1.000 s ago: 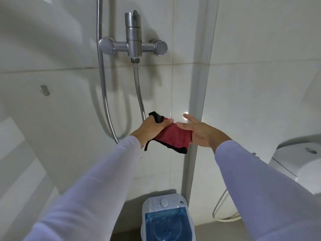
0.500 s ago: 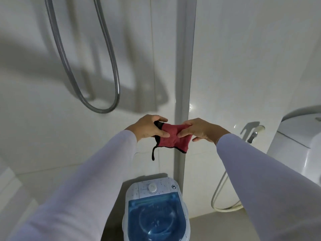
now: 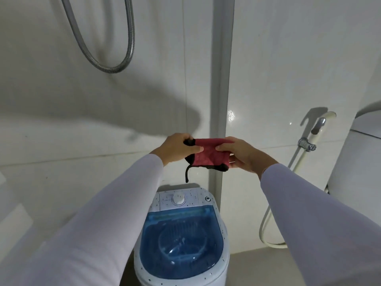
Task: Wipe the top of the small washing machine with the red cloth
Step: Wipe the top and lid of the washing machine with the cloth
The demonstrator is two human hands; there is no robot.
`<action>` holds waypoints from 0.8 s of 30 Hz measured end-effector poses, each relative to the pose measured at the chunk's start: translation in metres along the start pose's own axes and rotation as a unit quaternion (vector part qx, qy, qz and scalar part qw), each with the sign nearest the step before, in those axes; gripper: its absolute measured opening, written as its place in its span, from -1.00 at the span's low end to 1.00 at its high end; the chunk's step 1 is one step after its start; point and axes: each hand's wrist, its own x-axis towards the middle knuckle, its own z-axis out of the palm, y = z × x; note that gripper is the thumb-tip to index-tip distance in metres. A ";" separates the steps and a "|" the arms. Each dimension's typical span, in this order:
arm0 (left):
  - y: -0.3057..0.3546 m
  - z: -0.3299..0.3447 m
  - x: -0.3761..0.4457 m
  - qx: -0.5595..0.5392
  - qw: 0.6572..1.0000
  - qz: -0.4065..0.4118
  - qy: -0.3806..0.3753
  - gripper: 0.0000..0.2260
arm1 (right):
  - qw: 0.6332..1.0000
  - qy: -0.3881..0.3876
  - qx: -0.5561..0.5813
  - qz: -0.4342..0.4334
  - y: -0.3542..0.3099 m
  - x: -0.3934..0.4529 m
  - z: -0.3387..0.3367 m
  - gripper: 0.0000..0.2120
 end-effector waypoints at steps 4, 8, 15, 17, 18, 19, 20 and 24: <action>-0.001 0.002 -0.006 -0.049 0.999 -0.009 0.017 -0.81 | 0.993 -0.031 0.111 -0.012 0.011 -0.008 0.002 -0.59; -0.001 0.000 -0.011 -0.094 0.995 -0.020 0.026 -0.81 | 0.982 -0.051 0.181 0.013 0.022 -0.024 0.007 -0.58; 0.011 0.008 -0.021 -0.157 0.986 0.001 0.060 -0.82 | 0.962 -0.060 0.203 0.173 0.045 -0.036 0.033 -0.11; 0.014 0.011 -0.025 -0.166 0.984 -0.002 0.060 -0.82 | 0.958 -0.085 0.204 0.183 0.047 -0.039 0.039 -0.08; 0.016 0.013 -0.027 -0.171 0.984 -0.008 0.057 -0.82 | 0.959 -0.088 0.209 0.172 0.046 -0.041 0.041 -0.11; 0.017 0.015 -0.029 -0.175 0.983 -0.015 0.053 -0.82 | 0.960 -0.082 0.218 0.153 0.044 -0.043 0.043 -0.18; 0.017 0.018 -0.031 -0.175 0.983 -0.023 0.046 -0.81 | 0.963 -0.068 0.229 0.126 0.042 -0.044 0.043 -0.28; 0.014 0.028 -0.043 -0.170 0.983 -0.065 0.025 -0.79 | 0.957 0.030 0.284 0.046 0.039 -0.047 0.038 -0.67</action>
